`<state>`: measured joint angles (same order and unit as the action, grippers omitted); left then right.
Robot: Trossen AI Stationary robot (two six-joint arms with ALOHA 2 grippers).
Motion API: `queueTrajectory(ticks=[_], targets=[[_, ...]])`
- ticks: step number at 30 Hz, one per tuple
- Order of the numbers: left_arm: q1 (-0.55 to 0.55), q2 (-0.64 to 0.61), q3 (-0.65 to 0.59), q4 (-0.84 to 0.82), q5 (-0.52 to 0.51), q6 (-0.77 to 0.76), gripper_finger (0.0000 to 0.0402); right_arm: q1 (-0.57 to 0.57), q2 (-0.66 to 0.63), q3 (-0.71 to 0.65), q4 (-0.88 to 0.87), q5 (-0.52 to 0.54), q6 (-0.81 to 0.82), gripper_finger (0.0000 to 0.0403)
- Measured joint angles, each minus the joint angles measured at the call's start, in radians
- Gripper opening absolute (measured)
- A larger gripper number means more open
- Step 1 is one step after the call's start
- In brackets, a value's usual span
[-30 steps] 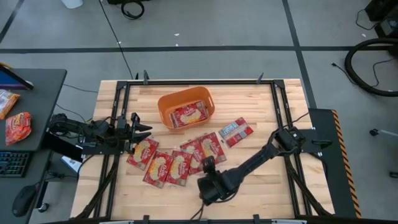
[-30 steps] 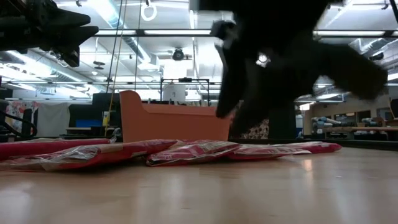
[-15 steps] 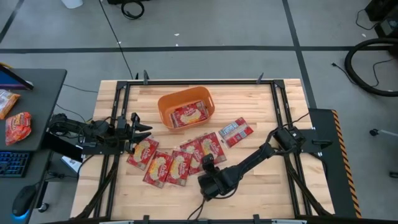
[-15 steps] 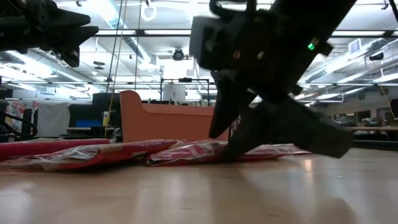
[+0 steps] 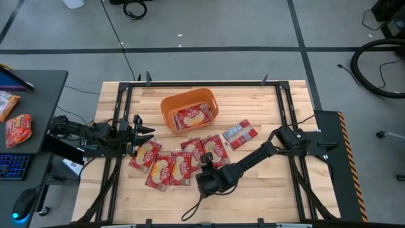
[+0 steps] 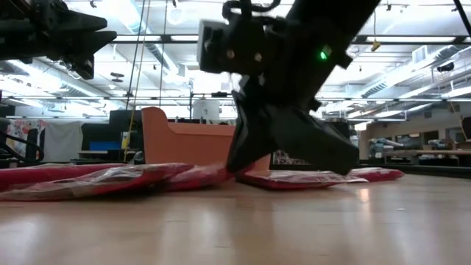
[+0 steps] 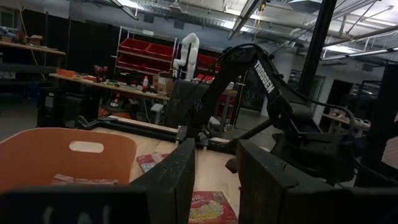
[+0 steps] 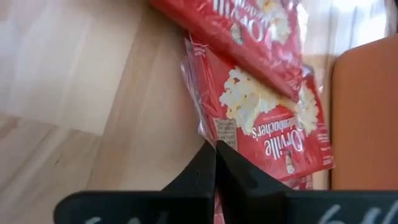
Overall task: Sort popcorn bags into baskets
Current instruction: Put the popcorn bag into the orange bin
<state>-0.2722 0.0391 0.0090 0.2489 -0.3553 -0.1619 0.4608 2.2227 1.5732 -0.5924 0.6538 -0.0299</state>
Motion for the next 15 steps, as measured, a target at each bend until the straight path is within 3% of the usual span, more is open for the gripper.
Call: queueTrajectory(ticks=[5,15], targets=[[0.0,0.0,0.0,0.0,0.0,0.0,0.0123,0.003,0.001,0.106,-0.138,0.049,0.0,0.0017],[0.0,0.0,0.0,0.0,0.0,0.0,0.0123,-0.004,0.0,0.482,-0.548,0.263,0.036,0.0009]])
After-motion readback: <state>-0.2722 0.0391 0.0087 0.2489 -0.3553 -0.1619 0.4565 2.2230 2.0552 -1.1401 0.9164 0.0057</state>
